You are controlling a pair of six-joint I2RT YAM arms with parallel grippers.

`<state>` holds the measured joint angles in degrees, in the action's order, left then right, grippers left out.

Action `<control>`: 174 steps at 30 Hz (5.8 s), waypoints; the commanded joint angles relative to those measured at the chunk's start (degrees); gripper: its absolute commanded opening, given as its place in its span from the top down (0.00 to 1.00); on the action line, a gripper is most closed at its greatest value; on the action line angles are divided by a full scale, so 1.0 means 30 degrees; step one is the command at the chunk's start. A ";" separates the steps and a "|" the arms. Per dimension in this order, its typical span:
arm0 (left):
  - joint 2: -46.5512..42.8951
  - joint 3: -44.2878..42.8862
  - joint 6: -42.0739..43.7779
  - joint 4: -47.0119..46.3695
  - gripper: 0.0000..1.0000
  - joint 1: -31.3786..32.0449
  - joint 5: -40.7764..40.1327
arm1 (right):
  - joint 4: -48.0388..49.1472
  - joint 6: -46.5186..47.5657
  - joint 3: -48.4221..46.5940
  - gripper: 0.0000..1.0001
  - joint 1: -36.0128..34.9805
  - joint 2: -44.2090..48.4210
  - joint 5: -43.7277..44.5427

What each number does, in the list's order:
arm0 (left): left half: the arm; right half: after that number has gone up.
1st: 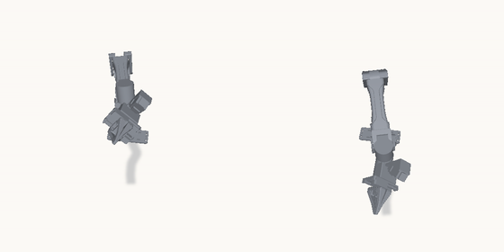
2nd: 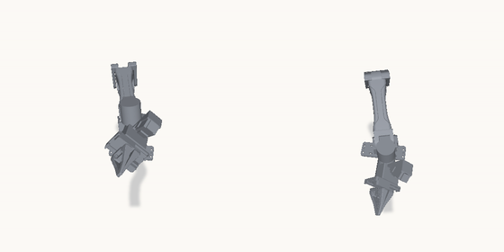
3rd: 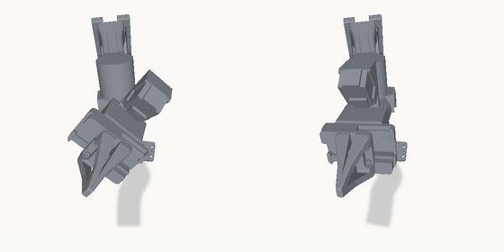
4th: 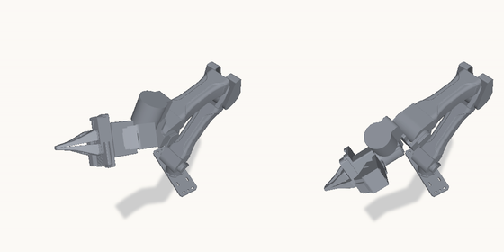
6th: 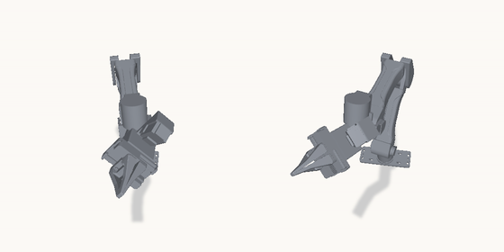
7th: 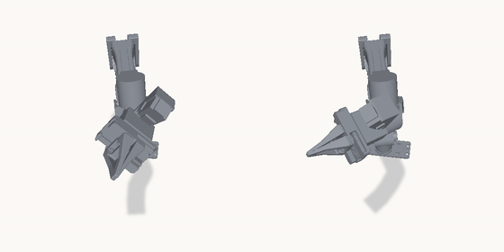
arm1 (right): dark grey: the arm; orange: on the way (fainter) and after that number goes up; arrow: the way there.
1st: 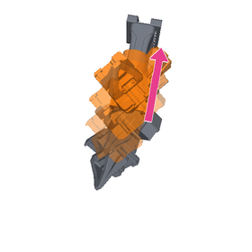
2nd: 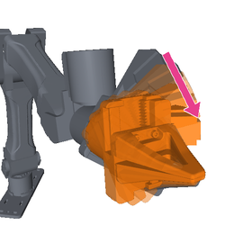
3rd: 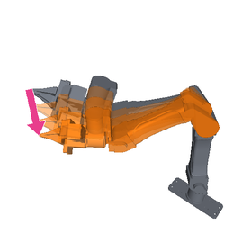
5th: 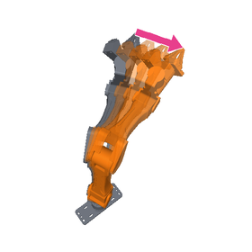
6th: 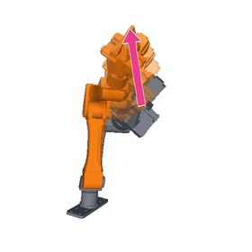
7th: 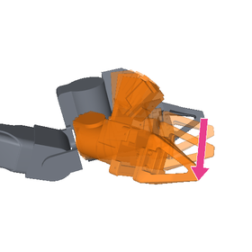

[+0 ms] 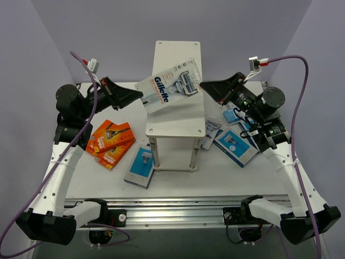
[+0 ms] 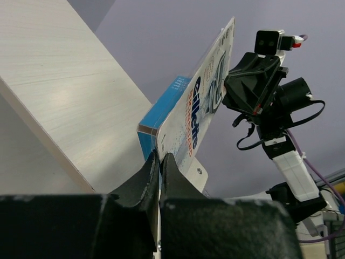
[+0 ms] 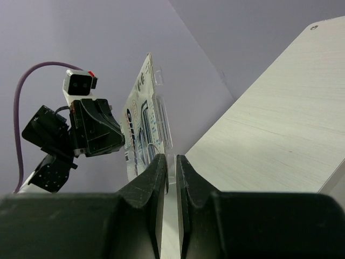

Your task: Place and organize the shaving razors onto the shelf

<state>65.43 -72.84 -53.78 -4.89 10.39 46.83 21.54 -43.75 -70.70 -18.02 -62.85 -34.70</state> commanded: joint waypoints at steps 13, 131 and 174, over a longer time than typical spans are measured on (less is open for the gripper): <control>-0.2003 -0.1038 0.9749 -0.0061 0.98 0.1221 -0.7023 | -0.2697 0.0901 -0.2420 0.41 0.0468 -0.1637 0.0815; -0.2387 0.0287 1.5671 0.8980 0.25 0.6731 -1.4114 | -1.5559 1.2853 -0.8720 0.49 -0.8142 -0.5329 1.2086; 0.4791 -1.0787 1.7897 1.3725 0.26 0.9394 -1.1326 | -1.4856 0.9224 -0.5499 0.37 -0.8290 0.0848 1.7072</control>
<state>79.11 -101.43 -3.09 33.98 36.18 14.11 -25.34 -12.05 -89.60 -43.46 -62.17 12.25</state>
